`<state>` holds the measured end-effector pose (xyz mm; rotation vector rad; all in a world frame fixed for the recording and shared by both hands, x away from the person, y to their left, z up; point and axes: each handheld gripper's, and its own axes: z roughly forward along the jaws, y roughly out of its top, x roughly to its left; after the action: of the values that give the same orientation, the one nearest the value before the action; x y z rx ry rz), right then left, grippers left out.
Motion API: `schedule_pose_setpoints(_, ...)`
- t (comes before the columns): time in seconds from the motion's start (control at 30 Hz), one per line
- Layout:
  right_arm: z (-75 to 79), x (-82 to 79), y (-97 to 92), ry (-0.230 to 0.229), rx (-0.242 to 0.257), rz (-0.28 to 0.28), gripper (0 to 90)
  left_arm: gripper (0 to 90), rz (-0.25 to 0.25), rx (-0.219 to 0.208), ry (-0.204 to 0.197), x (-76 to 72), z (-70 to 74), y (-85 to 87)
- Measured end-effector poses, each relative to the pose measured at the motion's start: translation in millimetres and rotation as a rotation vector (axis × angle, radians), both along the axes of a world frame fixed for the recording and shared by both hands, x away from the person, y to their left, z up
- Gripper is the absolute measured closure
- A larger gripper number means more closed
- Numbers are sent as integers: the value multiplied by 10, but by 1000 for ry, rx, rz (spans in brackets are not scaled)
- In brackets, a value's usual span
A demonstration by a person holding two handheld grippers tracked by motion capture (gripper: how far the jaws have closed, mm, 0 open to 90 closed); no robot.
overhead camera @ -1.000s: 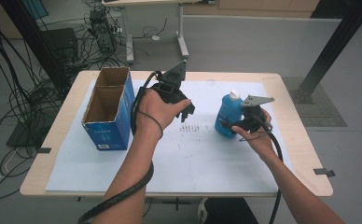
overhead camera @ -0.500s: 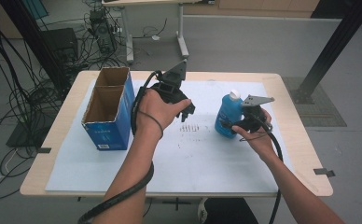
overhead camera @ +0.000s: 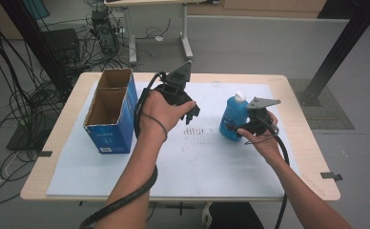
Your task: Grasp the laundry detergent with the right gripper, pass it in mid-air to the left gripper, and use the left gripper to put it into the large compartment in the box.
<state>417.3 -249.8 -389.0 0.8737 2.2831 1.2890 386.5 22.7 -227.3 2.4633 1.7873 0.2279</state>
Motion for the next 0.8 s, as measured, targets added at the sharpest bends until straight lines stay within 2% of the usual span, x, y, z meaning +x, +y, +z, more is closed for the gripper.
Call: schedule_pose_setpoints(0.8,-3,3,-1,6,0,3,16,64,-3,5,1,4,10,-16)
